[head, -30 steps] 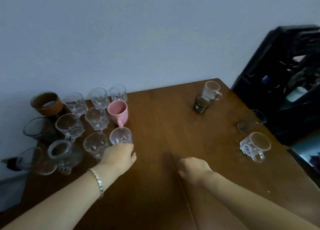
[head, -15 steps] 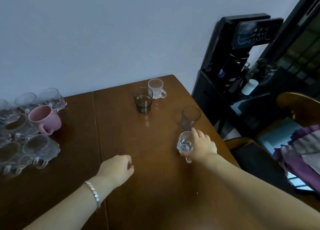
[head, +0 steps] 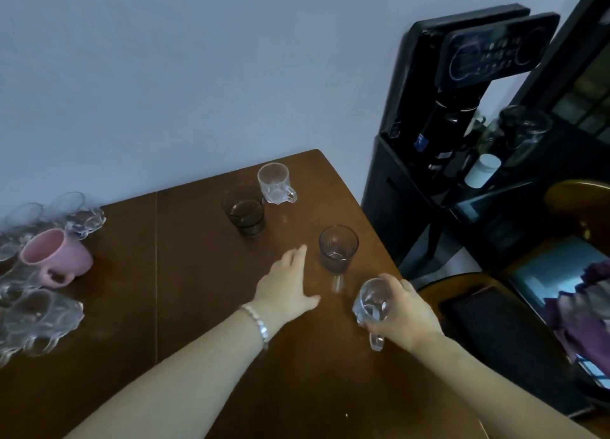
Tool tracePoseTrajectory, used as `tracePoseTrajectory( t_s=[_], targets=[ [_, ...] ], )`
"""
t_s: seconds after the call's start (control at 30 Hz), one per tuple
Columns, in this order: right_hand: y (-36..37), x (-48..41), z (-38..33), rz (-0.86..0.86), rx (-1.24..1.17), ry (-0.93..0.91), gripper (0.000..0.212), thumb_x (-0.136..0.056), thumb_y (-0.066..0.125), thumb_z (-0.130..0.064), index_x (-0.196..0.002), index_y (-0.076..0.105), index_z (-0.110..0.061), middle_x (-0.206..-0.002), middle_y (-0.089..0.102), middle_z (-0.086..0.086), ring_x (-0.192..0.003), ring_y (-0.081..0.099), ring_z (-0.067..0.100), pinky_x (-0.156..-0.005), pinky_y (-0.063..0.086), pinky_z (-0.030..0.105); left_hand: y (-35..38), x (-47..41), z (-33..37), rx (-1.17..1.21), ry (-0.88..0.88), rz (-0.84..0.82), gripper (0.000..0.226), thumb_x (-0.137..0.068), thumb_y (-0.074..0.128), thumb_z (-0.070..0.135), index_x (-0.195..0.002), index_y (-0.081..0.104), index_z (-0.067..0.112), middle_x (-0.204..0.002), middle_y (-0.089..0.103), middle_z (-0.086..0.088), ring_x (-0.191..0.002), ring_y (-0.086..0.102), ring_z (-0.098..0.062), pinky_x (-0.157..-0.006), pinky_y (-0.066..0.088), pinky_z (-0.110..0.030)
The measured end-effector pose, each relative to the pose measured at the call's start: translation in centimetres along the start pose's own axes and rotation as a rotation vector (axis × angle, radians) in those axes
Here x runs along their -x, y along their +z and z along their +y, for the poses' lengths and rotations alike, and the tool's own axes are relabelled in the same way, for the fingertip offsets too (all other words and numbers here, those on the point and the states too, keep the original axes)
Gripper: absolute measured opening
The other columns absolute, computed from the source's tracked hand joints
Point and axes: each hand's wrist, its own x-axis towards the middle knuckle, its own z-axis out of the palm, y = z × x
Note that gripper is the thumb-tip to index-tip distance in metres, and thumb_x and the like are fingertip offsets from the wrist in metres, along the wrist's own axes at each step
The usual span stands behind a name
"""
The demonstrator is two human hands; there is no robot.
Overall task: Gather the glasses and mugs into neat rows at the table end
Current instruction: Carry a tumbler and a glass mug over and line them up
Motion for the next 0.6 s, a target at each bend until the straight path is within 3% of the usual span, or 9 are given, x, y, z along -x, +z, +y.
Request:
tracePoseTrajectory(
  t_s=[0.07, 0.13, 0.3, 0.43, 0.6],
  targets=[
    [-1.3, 0.1, 1.2, 0.025, -0.004, 0.033, 0.090, -0.067, 0.078, -0.043, -0.142, 0.030, -0.030, -0.130, 0.047, -0.004, -0.109, 0.058, 0.017, -0.076, 0.048, 0.022, 0.3, -3.2, 2.3, 0.019, 0.008, 0.033, 0.108, -0.076, 0.071, 0.046, -0.151, -0.003, 0.024, -0.162, 0.003, -0.001, -0.146, 0.020, -0.028, -0.107, 0.041, -0.043],
    [-2.2, 0.2, 2.0, 0.044, -0.012, 0.063, 0.090, -0.069, 0.079, -0.040, -0.143, 0.028, -0.029, -0.134, 0.045, -0.003, -0.112, 0.056, 0.018, -0.078, 0.047, 0.022, 0.8, -5.5, 3.7, 0.026, -0.002, 0.044, 0.112, -0.073, 0.073, 0.050, -0.151, -0.004, 0.024, -0.162, 0.002, 0.000, -0.145, 0.022, -0.030, -0.106, 0.043, -0.044],
    [-2.4, 0.4, 2.5, 0.050, -0.018, 0.088, 0.090, -0.069, 0.080, -0.039, -0.143, 0.029, -0.028, -0.135, 0.044, -0.003, -0.112, 0.056, 0.019, -0.080, 0.049, 0.026, 2.0, -6.8, 4.0, 0.038, -0.029, 0.100, 0.088, -0.082, 0.068, 0.039, -0.149, 0.016, 0.020, -0.155, 0.023, -0.004, -0.128, 0.049, -0.030, -0.095, 0.050, -0.040],
    [-1.4, 1.2, 0.9, 0.014, -0.010, 0.059, 0.087, -0.069, 0.079, -0.042, -0.141, 0.031, -0.030, -0.133, 0.046, -0.004, -0.107, 0.058, 0.016, -0.074, 0.046, 0.022, 1.8, -3.6, 1.6, 0.147, -0.045, 0.162, 0.083, -0.074, 0.076, 0.035, -0.141, 0.030, 0.018, -0.139, 0.038, -0.003, -0.116, 0.056, -0.028, -0.091, 0.053, -0.038],
    [1.2, 3.4, -4.1, -0.043, 0.082, -0.047, 0.092, -0.068, 0.080, -0.041, -0.142, 0.028, -0.032, -0.135, 0.045, -0.005, -0.109, 0.058, 0.015, -0.078, 0.052, 0.023, 2.0, 4.8, -5.8, 0.370, -0.116, 0.162, 0.083, -0.069, 0.080, 0.029, -0.138, 0.034, 0.021, -0.139, 0.037, 0.003, -0.123, 0.051, -0.018, -0.096, 0.046, -0.026]
  ],
)
